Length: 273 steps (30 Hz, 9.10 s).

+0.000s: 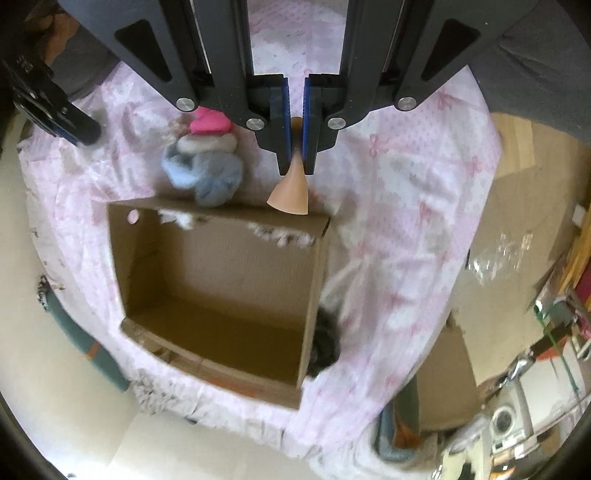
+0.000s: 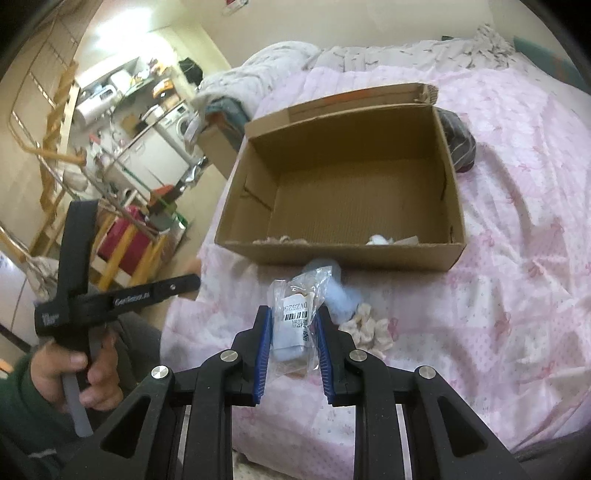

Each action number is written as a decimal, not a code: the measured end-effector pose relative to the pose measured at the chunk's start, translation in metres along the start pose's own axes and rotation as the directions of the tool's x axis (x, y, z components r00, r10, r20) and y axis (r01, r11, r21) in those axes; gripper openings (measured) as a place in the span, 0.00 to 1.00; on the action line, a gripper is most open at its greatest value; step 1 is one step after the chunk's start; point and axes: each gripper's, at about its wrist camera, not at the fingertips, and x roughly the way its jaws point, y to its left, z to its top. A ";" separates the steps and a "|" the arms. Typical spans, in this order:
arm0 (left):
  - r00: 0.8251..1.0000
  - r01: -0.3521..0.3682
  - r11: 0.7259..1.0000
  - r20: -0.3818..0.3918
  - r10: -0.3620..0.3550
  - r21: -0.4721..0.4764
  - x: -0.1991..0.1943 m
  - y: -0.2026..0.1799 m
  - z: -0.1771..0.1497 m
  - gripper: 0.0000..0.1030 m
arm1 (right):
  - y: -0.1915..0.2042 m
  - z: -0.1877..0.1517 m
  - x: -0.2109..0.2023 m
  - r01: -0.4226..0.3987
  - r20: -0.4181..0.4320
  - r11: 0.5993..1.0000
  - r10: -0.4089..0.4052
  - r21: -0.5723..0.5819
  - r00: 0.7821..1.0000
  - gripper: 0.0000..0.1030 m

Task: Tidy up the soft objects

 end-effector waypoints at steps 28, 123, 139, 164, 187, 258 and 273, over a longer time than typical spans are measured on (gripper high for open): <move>0.995 -0.056 0.990 0.092 0.044 0.132 0.022 -0.056 0.092 0.05 | -0.030 0.076 0.027 0.047 0.101 0.999 -0.046 0.000 0.994 0.25; 0.981 -0.108 0.975 0.179 0.073 0.192 0.024 -0.053 0.054 0.56 | -0.050 0.047 0.033 0.143 0.097 0.985 -0.152 0.096 0.984 0.85; 0.976 0.059 0.992 -0.217 -0.034 0.110 0.070 -0.031 -0.005 0.56 | -0.043 0.013 0.019 0.164 0.061 0.978 -0.173 0.129 0.983 0.85; 0.909 0.158 0.955 -0.414 -0.041 0.252 0.106 -0.069 -0.053 0.08 | -0.055 0.009 0.025 0.189 0.014 0.966 -0.195 0.178 0.981 0.85; 0.980 0.065 0.998 -0.187 -0.063 0.003 0.055 -0.011 -0.004 0.08 | -0.039 -0.017 0.119 0.262 -0.321 0.964 -0.263 -0.050 0.910 0.84; 0.982 0.005 0.994 0.186 -0.025 0.111 0.055 -0.049 0.102 0.08 | -0.081 0.076 0.035 0.111 0.119 0.981 -0.131 0.159 0.984 0.27; 0.997 0.017 0.975 0.076 -0.034 0.221 0.081 -0.073 0.084 0.10 | -0.071 0.068 0.063 0.155 0.040 0.984 -0.159 0.089 0.986 0.27</move>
